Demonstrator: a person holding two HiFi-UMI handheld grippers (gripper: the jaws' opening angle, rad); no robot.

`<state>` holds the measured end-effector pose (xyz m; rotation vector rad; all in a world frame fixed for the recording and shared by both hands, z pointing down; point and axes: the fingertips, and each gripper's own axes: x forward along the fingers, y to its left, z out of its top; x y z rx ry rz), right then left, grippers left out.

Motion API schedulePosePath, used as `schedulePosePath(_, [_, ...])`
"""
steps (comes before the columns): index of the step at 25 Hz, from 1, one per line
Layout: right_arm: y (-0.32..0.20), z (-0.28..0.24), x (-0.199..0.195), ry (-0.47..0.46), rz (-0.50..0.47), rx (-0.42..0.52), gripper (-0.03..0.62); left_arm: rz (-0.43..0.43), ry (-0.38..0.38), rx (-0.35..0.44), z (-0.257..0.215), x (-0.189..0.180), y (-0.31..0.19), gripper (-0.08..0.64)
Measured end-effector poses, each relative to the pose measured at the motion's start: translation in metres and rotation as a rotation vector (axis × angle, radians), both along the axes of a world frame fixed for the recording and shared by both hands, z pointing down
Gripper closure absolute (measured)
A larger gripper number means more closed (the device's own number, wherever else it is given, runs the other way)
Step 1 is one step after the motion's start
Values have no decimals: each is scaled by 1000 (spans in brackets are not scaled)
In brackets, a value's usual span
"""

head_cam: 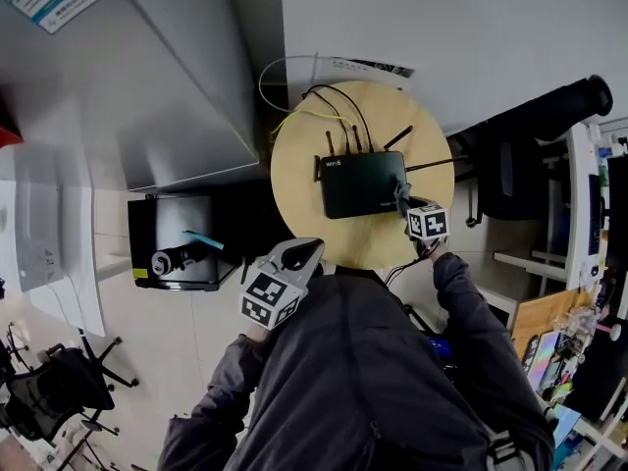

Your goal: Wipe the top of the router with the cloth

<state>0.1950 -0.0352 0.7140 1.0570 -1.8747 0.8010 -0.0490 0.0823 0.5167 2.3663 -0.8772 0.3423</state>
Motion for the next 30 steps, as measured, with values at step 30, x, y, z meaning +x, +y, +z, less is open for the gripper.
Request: schedulePosePath(30, [-58,27,12,279,-855,214,563,-184,-123,-117,5,88,-11,560])
